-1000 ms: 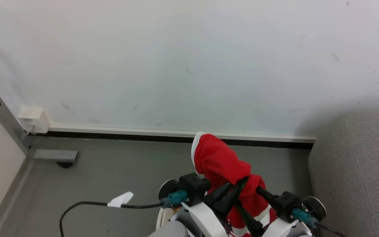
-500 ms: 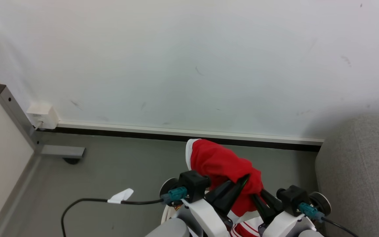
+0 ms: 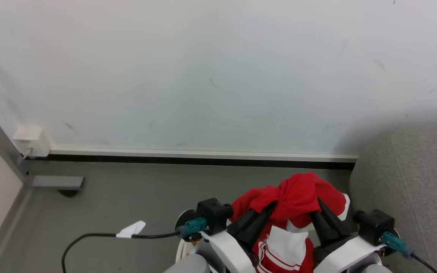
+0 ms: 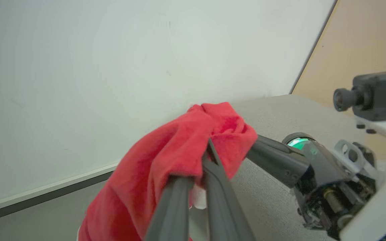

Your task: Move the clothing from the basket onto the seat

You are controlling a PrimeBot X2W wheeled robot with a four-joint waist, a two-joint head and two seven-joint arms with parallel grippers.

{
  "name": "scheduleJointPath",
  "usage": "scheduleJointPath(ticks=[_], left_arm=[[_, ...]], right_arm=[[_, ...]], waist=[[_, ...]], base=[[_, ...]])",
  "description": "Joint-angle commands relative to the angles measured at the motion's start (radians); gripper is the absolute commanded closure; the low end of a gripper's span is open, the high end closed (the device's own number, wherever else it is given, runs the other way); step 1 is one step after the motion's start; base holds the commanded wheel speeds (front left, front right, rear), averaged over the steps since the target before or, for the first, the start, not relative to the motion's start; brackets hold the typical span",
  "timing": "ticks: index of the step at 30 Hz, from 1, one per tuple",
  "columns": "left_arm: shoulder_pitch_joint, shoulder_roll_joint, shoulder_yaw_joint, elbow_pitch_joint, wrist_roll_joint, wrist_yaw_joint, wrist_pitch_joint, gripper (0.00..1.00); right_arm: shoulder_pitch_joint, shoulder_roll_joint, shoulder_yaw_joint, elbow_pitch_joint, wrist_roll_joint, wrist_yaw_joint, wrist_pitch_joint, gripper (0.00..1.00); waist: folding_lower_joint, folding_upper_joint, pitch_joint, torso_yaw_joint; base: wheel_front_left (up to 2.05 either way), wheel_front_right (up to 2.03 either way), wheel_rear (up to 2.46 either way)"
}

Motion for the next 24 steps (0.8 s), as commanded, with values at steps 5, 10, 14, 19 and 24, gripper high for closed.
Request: scheduleJointPath(ticks=[5, 10, 14, 19, 24], left_arm=[[0.027, 0.003, -0.018, -0.019, -0.002, -0.007, -0.001, 0.00], [0.034, 0.006, -0.040, -0.038, -0.006, -0.009, -0.001, 0.00], [0.035, 0.012, -0.043, -0.051, 0.003, -0.009, -0.001, 0.00], [0.036, 0.024, -0.026, -0.074, 0.031, -0.002, -0.001, 0.00], [0.046, 0.036, -0.001, -0.096, 0.069, -0.001, -0.001, 0.00]], right_arm=[[0.030, 0.004, -0.066, -0.062, 0.087, -0.002, 0.000, 1.00], [0.032, -0.016, -0.114, -0.090, 0.126, -0.002, 0.000, 1.00], [0.040, -0.040, -0.153, -0.106, 0.114, -0.002, 0.000, 1.00], [0.070, -0.075, -0.190, -0.133, 0.095, -0.002, 0.000, 1.00], [0.109, -0.103, -0.202, -0.168, 0.085, -0.002, 0.000, 1.00]], waist=[[0.0000, 0.0000, -0.003, -0.035], [0.0000, 0.0000, -0.001, -0.079], [0.0000, 0.0000, 0.004, -0.128], [0.0000, 0.0000, 0.009, -0.209], [0.0000, 0.0000, 0.014, -0.299]], base=[[0.00, 0.00, 0.00], [0.00, 0.00, 0.00], [0.00, 0.00, 0.00], [0.00, 0.00, 0.00], [0.00, 0.00, 0.00]])
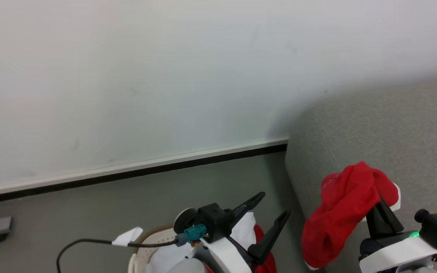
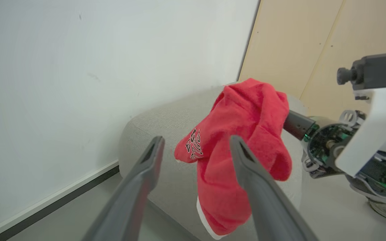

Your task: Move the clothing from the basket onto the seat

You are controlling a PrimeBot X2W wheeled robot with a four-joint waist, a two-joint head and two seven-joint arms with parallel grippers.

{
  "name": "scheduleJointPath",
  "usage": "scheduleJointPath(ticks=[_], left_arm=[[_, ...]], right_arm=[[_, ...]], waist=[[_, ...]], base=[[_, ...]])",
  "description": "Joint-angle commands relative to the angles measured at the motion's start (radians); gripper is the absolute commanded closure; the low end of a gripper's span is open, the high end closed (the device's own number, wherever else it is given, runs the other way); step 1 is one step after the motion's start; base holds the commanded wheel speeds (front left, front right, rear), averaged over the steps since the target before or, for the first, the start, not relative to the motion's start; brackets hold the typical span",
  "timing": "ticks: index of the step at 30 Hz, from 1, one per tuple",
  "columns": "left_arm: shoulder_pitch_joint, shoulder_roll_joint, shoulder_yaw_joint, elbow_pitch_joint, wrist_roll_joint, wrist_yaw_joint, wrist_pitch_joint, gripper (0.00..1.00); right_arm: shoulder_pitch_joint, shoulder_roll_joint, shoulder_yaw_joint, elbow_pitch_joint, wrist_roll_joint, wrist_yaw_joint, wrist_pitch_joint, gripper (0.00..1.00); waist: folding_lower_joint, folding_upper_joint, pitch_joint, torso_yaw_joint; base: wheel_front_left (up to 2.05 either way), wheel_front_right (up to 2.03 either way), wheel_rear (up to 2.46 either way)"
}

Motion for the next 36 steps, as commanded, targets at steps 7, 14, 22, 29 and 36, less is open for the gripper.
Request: scheduleJointPath(ticks=[7, 14, 22, 29, 36], left_arm=[[0.027, 0.011, 0.042, -0.014, 0.058, -0.003, 0.000, 0.00], [0.035, 0.005, 0.067, -0.013, 0.117, -0.007, 0.000, 0.00], [0.034, -0.005, 0.096, -0.014, 0.161, -0.013, 0.000, 0.00], [-0.001, 0.003, 0.092, -0.008, 0.182, -0.016, 0.000, 0.00], [-0.083, 0.044, 0.059, -0.010, 0.197, -0.014, 0.001, 0.00]], right_arm=[[0.064, -0.023, -0.015, -0.060, -0.001, -0.002, 0.000, 1.00], [0.100, -0.009, -0.055, -0.111, -0.004, -0.002, 0.000, 1.00], [0.100, -0.016, -0.077, -0.148, -0.006, -0.002, 0.000, 1.00], [0.034, -0.026, -0.123, -0.152, 0.004, -0.002, 0.000, 1.00], [-0.168, -0.083, -0.181, -0.082, 0.091, -0.002, 0.000, 1.00]], waist=[[0.0000, -0.0001, 0.016, -0.158], [0.0000, -0.0001, 0.036, -0.241], [0.0000, -0.0001, 0.069, -0.282], [0.0000, -0.0001, 0.143, -0.268], [0.0000, -0.0001, 0.329, -0.209]], base=[[0.00, 0.00, 0.00], [0.00, 0.00, 0.00], [0.00, 0.00, 0.00], [0.00, 0.00, 0.00], [0.00, 0.00, 0.00]])
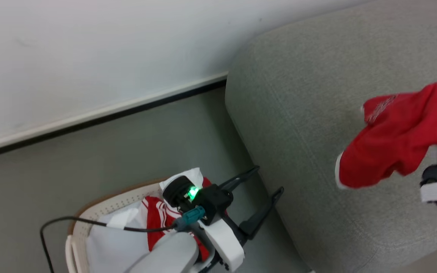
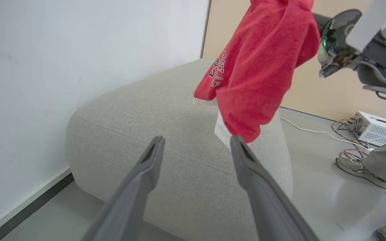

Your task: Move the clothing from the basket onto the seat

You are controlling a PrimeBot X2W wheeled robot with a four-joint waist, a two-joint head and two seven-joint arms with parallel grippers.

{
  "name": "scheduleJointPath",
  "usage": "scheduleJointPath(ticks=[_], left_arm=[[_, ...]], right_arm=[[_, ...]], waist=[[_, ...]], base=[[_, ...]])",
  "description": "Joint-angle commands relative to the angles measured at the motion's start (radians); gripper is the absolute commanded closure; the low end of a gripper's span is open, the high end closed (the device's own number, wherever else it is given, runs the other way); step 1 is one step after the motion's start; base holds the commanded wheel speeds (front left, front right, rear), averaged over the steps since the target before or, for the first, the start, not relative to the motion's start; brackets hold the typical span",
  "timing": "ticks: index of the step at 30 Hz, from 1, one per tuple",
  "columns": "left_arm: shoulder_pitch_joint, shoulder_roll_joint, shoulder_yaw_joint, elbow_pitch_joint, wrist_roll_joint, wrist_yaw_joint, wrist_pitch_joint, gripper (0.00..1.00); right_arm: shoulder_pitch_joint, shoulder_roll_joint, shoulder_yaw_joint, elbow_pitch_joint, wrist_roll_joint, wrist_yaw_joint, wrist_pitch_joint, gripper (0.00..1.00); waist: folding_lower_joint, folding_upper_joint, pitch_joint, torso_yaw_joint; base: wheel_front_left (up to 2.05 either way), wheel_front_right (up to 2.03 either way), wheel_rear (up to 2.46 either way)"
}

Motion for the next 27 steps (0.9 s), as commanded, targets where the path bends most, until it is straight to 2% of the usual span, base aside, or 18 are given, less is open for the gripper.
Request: scheduleJointPath(ticks=[1, 8, 16, 21, 27], left_arm=[[-0.033, 0.023, -0.003, -0.005, 0.010, 0.003, 0.004, 0.00], [-0.129, 0.075, 0.000, -0.041, 0.026, 0.003, 0.024, 0.00], [-0.172, 0.102, 0.010, -0.079, 0.042, 0.016, 0.029, 0.00], [-0.178, 0.103, 0.011, -0.088, 0.040, 0.022, 0.024, 0.00], [-0.157, 0.099, 0.012, -0.072, 0.023, 0.026, 0.016, 0.00]], right_arm=[[-0.067, -0.020, -0.018, 0.021, 0.031, -0.002, 0.000, 1.00], [-0.311, -0.122, -0.093, 0.174, 0.111, -0.002, 0.001, 1.00], [-0.519, -0.224, -0.135, 0.372, 0.139, -0.002, 0.000, 1.00], [-0.579, -0.262, -0.057, 0.560, 0.112, -0.002, 0.016, 1.00], [-0.597, -0.266, 0.087, 0.724, 0.096, -0.002, 0.166, 1.00]], waist=[[0.0000, -0.0001, 0.125, 0.051], [0.0000, -0.0001, 0.315, 0.129], [0.0000, -0.0001, 0.416, 0.195], [0.0000, -0.0001, 0.434, 0.219], [0.0000, -0.0001, 0.398, 0.218]], base=[[0.00, 0.00, 0.00], [0.00, 0.00, 0.00], [0.00, 0.00, 0.00], [0.00, 0.00, 0.00], [0.00, 0.00, 0.00]])
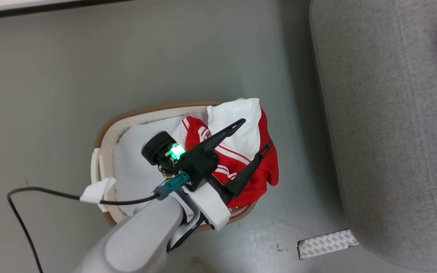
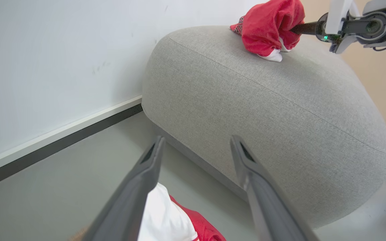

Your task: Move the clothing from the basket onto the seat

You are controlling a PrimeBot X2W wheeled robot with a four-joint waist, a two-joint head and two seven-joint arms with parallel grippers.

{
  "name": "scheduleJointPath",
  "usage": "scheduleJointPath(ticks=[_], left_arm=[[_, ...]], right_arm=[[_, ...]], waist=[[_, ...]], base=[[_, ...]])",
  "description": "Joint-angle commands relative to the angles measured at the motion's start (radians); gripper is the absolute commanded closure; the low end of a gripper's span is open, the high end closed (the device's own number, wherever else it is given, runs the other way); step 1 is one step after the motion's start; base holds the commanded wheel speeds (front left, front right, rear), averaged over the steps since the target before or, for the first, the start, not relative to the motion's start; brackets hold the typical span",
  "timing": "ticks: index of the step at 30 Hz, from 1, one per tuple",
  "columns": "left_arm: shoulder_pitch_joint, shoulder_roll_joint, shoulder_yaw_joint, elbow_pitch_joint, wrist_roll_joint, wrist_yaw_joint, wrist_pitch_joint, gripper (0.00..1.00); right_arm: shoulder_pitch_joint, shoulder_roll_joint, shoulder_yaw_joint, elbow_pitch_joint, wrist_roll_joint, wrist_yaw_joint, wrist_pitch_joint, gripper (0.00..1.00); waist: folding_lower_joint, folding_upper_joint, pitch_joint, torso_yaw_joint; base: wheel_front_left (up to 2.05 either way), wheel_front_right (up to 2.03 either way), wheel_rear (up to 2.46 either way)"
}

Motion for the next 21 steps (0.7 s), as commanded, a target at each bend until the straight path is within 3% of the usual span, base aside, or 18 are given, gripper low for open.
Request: scheduleJointPath(ticks=[1, 2, 3, 4, 5, 6, 14, 21], left_arm=[[0.012, -0.001, 0.002, 0.007, -0.004, 0.005, -0.006, 0.00], [0.016, -0.003, 0.002, 0.009, -0.007, 0.004, -0.008, 0.00], [0.019, -0.005, 0.001, 0.012, -0.010, 0.004, -0.010, 0.00], [0.023, -0.008, 0.001, 0.016, -0.011, 0.005, -0.011, 0.00], [0.025, -0.010, -0.001, 0.019, -0.014, 0.005, -0.013, 0.00], [0.026, -0.011, 0.000, 0.023, -0.017, 0.004, -0.012, 0.00], [0.077, -0.035, 0.007, 0.066, -0.050, 0.000, -0.020, 0.00], [0.164, -0.058, 0.065, 0.065, -0.074, 0.007, -0.020, 0.00]], right_arm=[[-0.005, -0.006, 0.038, 0.026, -0.003, -0.002, 0.038, 1.00], [-0.003, -0.009, 0.059, 0.037, -0.004, -0.002, 0.058, 1.00], [-0.001, -0.009, 0.079, 0.043, -0.004, -0.002, 0.075, 0.82], [0.001, -0.012, 0.095, 0.049, -0.002, -0.002, 0.086, 0.60], [0.001, -0.016, 0.109, 0.052, 0.003, -0.002, 0.094, 0.16], [0.002, -0.019, 0.125, 0.055, 0.006, -0.002, 0.102, 0.00], [0.063, -0.066, 0.273, 0.025, 0.032, -0.002, 0.172, 0.00], [0.136, -0.145, 0.392, -0.108, 0.070, -0.002, 0.165, 0.00]], waist=[[-0.0003, 0.0000, -0.027, -0.008], [-0.0003, 0.0000, -0.038, -0.010], [-0.0003, 0.0000, -0.049, -0.013], [-0.0003, 0.0000, -0.060, -0.016], [-0.0003, 0.0000, -0.070, -0.018], [-0.0003, 0.0000, -0.081, -0.021], [-0.0003, 0.0000, -0.225, -0.044], [-0.0003, 0.0000, -0.391, -0.038]], base=[[0.00, 0.00, 0.00], [0.00, 0.00, 0.00], [0.00, 0.00, 0.00], [0.00, 0.00, 0.00], [0.00, 0.00, 0.00], [0.00, 0.00, 0.00], [0.00, 0.00, 0.00], [0.00, 0.00, 0.00]])
